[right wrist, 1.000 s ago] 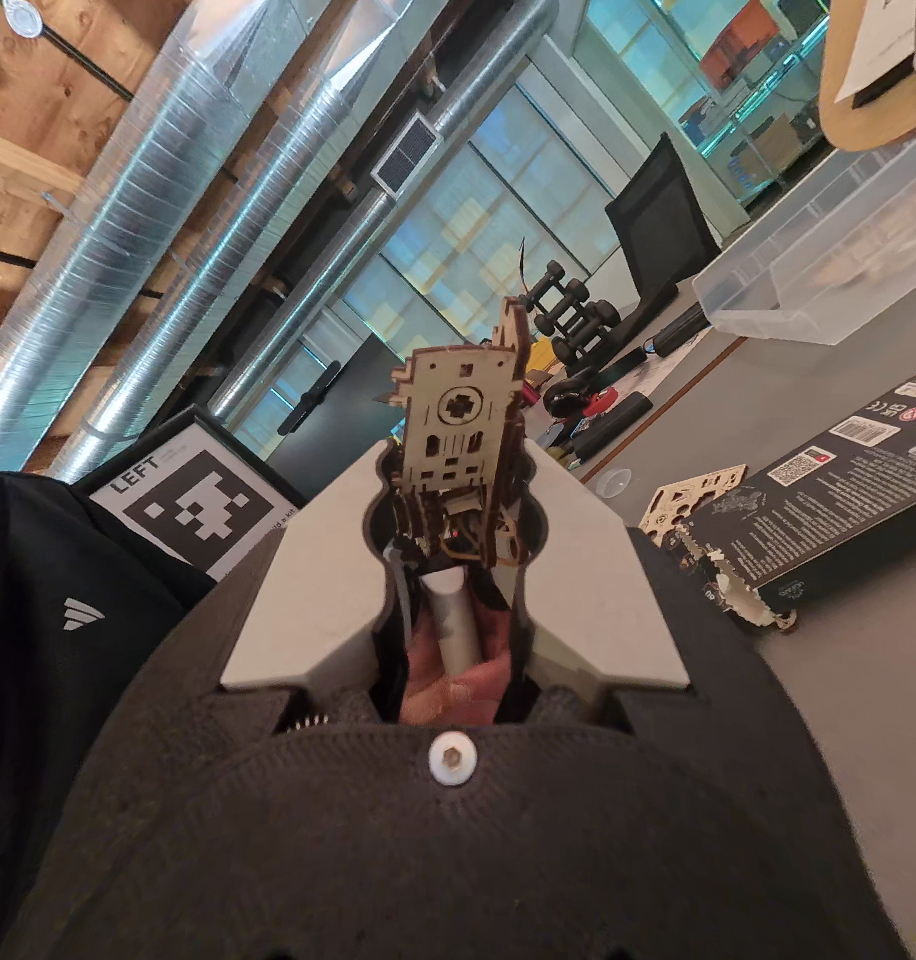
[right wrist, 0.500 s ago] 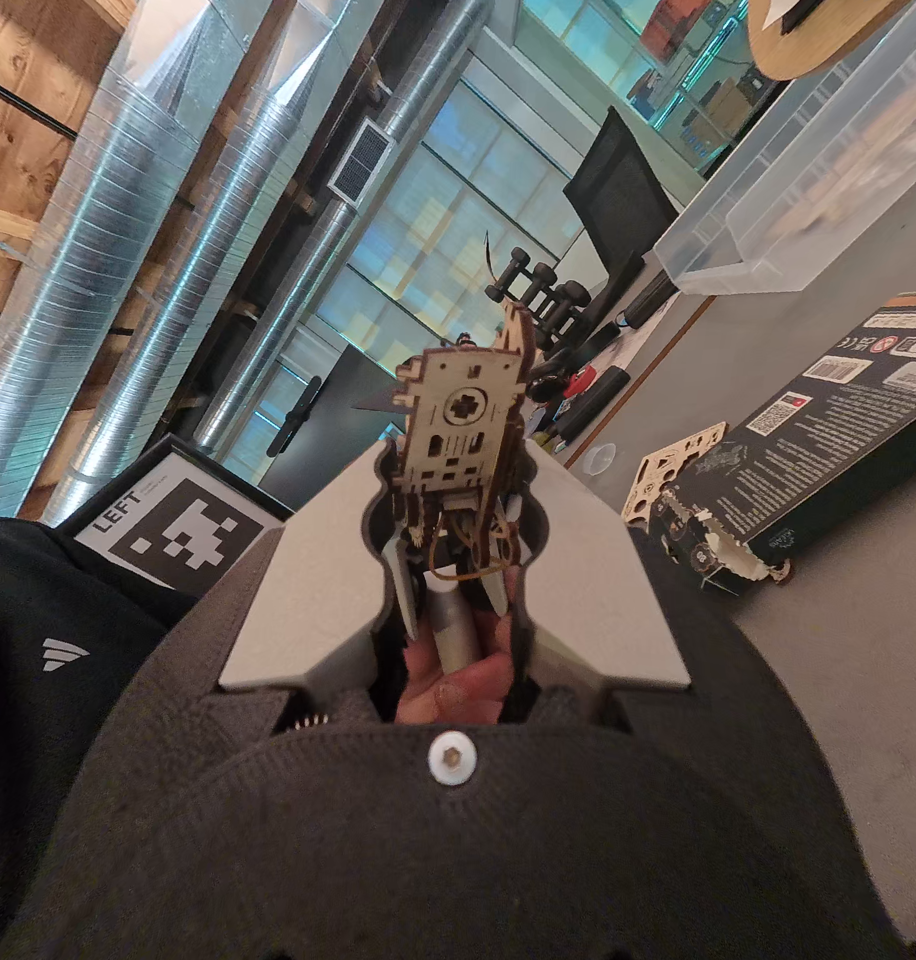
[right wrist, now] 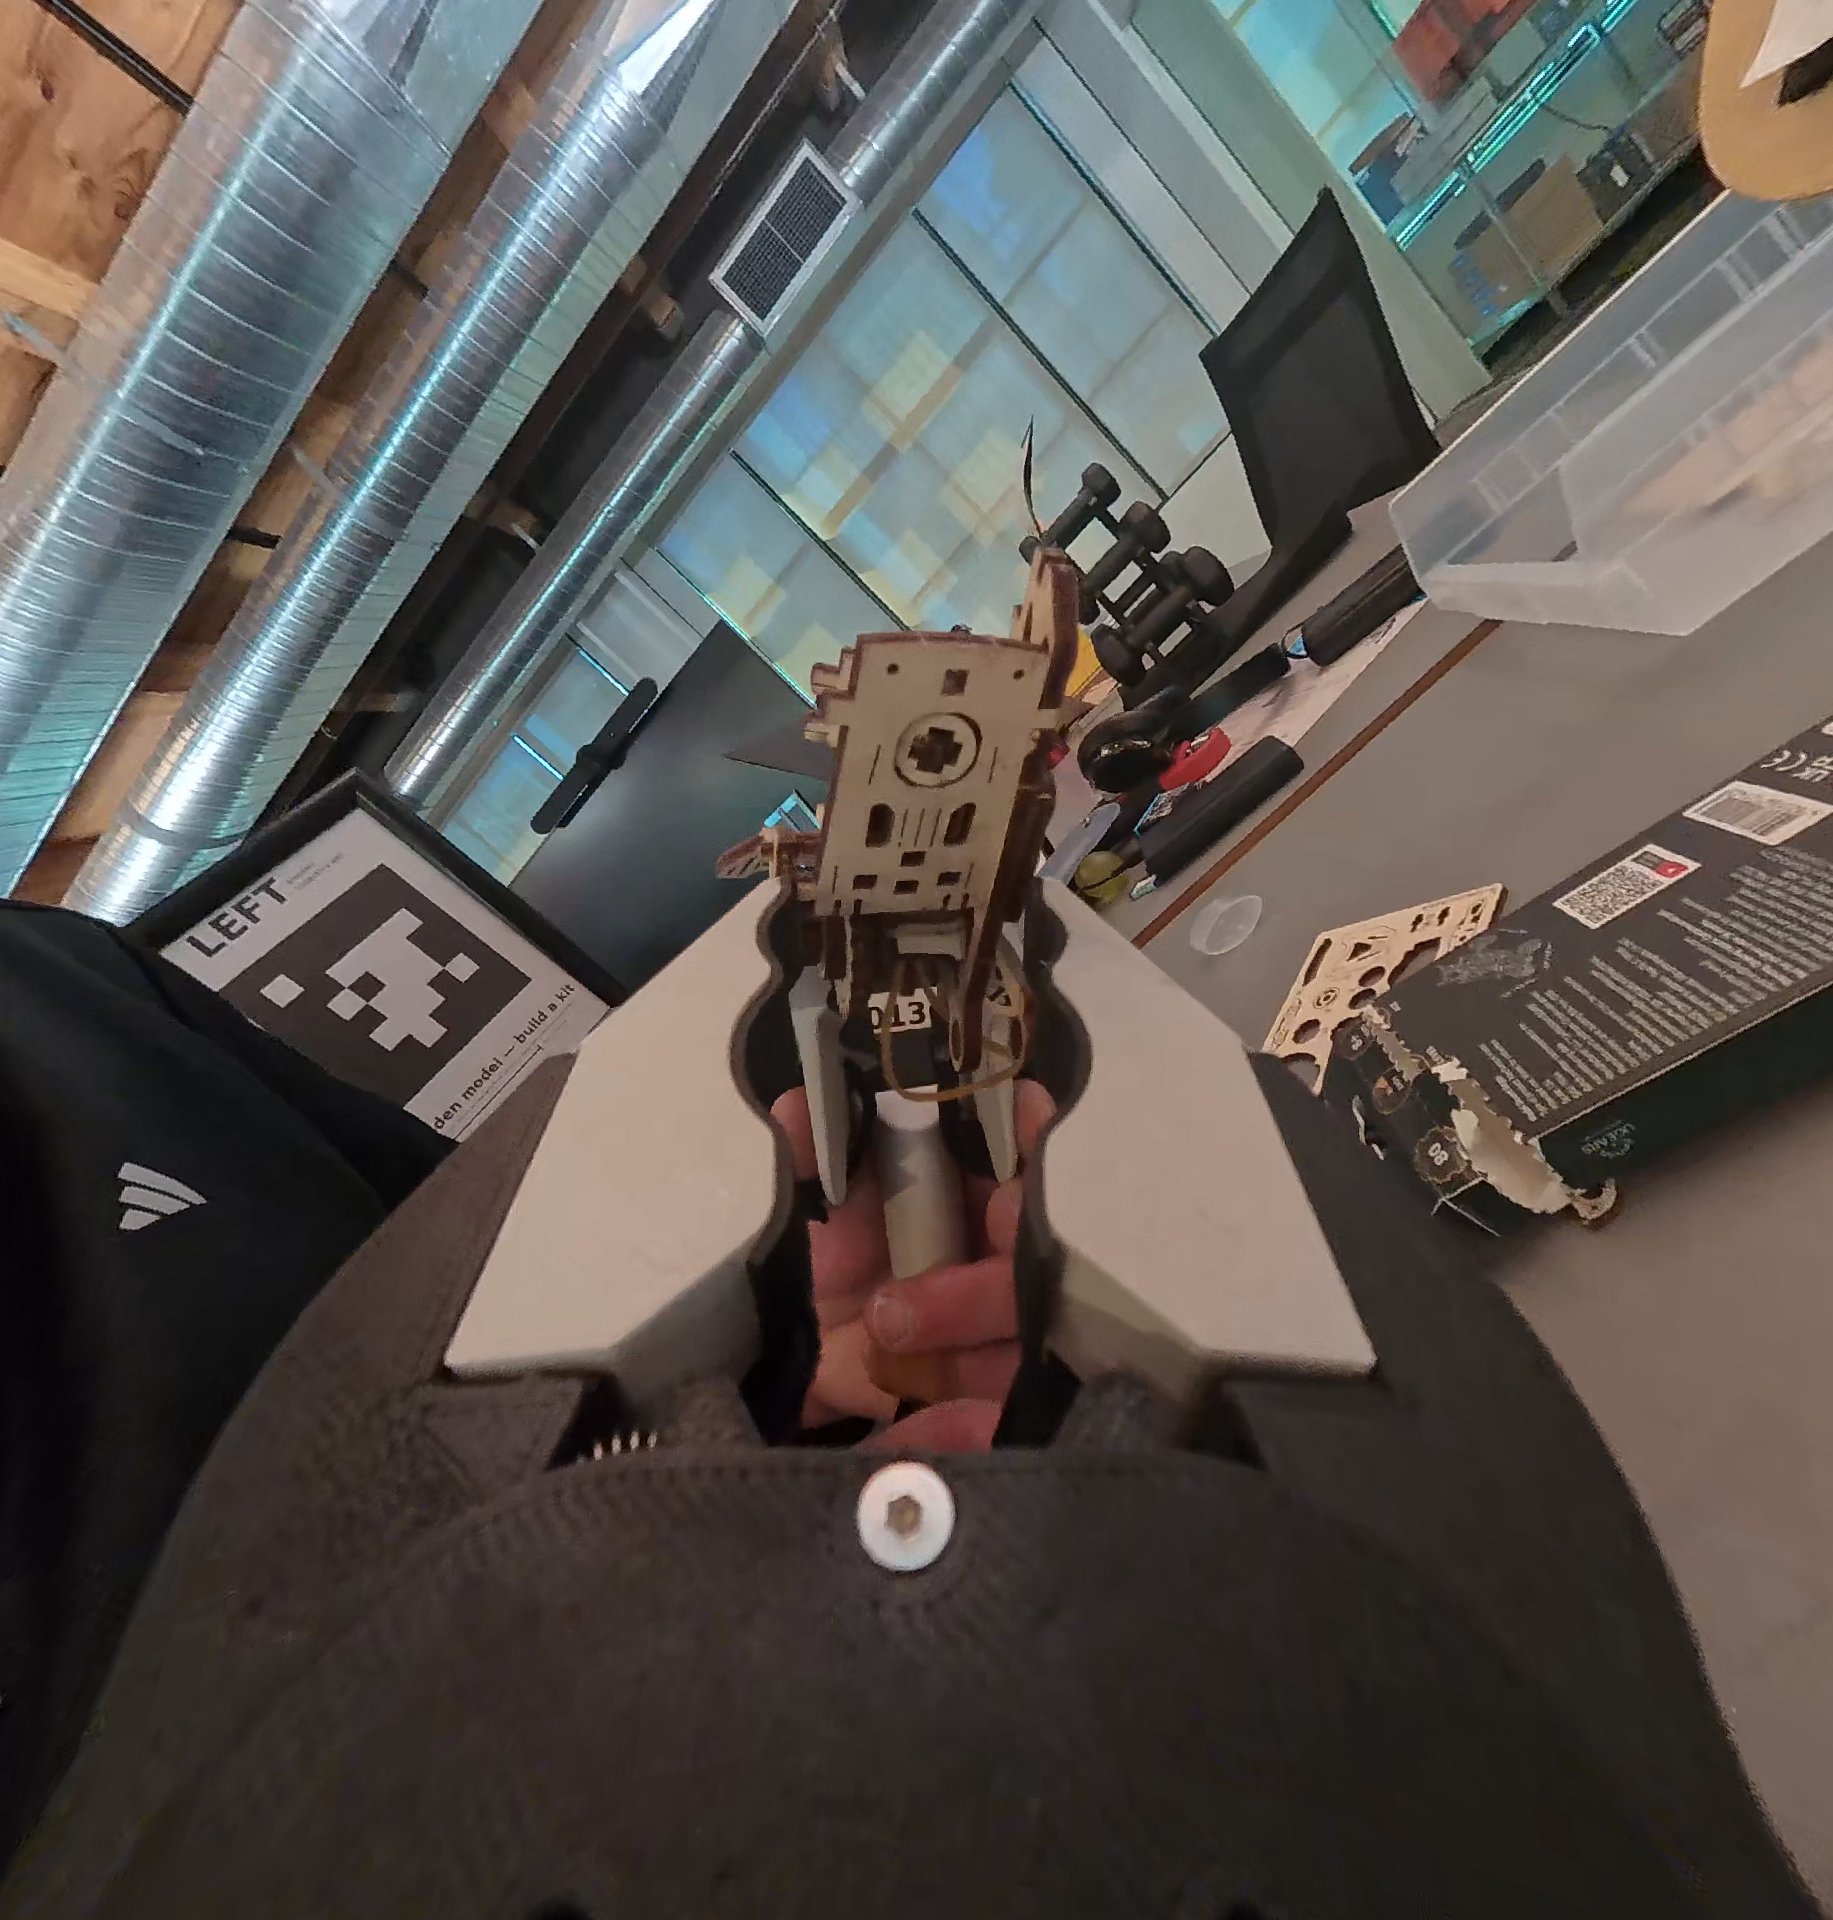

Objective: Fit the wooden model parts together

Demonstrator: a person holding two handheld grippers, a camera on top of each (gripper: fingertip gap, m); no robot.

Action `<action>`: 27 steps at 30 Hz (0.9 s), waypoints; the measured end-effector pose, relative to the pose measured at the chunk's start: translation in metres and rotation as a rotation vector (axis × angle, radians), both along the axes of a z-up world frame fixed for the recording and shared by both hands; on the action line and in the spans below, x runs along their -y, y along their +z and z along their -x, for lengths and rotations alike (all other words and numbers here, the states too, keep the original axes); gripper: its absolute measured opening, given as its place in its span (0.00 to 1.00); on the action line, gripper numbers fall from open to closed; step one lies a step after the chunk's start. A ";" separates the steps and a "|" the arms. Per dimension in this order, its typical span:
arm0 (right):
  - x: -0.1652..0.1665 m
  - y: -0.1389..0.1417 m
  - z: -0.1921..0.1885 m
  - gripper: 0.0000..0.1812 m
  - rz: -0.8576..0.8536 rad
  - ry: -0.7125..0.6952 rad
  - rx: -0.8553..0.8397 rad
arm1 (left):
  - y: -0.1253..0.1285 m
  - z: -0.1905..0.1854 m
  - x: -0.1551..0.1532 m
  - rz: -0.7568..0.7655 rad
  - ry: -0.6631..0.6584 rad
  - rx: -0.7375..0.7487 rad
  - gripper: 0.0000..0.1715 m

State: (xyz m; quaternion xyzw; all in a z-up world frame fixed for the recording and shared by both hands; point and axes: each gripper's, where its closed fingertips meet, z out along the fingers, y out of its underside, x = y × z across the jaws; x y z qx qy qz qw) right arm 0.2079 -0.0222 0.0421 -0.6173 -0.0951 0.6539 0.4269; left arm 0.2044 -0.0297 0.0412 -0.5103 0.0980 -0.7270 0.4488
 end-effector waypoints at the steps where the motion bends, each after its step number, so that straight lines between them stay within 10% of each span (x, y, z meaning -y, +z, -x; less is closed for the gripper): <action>1: 0.000 -0.001 0.000 0.22 0.007 0.001 -0.003 | -0.001 0.000 -0.001 0.003 0.001 0.002 0.17; 9: 0.001 -0.016 -0.030 0.31 -0.004 -0.049 0.167 | -0.003 0.014 -0.013 0.013 0.035 -0.005 0.17; 17: 0.069 -0.132 -0.050 0.27 -0.169 0.120 1.039 | -0.031 0.034 -0.036 0.081 0.105 -0.110 0.17; 27: 0.078 -0.202 -0.038 0.20 -0.240 0.232 1.358 | -0.046 0.035 -0.041 0.148 0.078 -0.153 0.17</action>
